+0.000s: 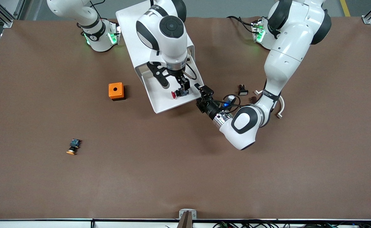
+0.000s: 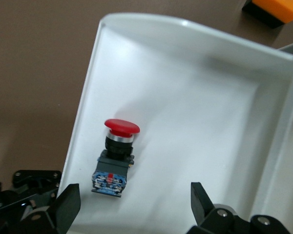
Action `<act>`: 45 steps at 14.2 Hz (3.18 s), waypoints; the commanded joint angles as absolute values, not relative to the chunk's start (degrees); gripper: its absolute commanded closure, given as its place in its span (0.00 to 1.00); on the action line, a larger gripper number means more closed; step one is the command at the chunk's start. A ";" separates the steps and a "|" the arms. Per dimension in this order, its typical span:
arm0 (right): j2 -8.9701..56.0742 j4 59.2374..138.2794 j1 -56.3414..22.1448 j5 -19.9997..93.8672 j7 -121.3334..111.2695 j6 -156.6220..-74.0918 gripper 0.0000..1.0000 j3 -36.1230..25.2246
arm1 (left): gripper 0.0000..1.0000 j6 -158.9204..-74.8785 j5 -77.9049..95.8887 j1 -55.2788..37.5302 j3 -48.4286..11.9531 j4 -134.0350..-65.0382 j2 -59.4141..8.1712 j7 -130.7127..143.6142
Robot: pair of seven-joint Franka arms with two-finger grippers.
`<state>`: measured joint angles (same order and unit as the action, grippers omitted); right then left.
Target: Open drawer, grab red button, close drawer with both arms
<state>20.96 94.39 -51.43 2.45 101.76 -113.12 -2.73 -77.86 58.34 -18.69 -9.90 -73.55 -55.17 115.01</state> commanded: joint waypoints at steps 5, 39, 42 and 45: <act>27.24 89.13 -51.95 0.80 103.27 -114.08 0.00 -3.78 | 0.01 -80.68 59.06 -18.89 -6.24 -72.07 -54.32 102.56; 27.34 80.16 -39.49 1.67 64.49 -105.12 1.00 -3.87 | 0.01 -88.48 42.91 -16.35 -5.71 -68.64 -47.82 63.57; 27.07 80.16 -32.20 1.76 49.79 -106.43 1.00 -3.87 | 0.01 -97.27 34.48 -18.36 -6.06 -68.99 -45.10 59.33; 27.86 81.03 -26.12 1.67 39.06 -109.50 1.00 -3.87 | 0.01 -108.33 24.56 -21.69 -6.15 -69.78 -42.98 58.45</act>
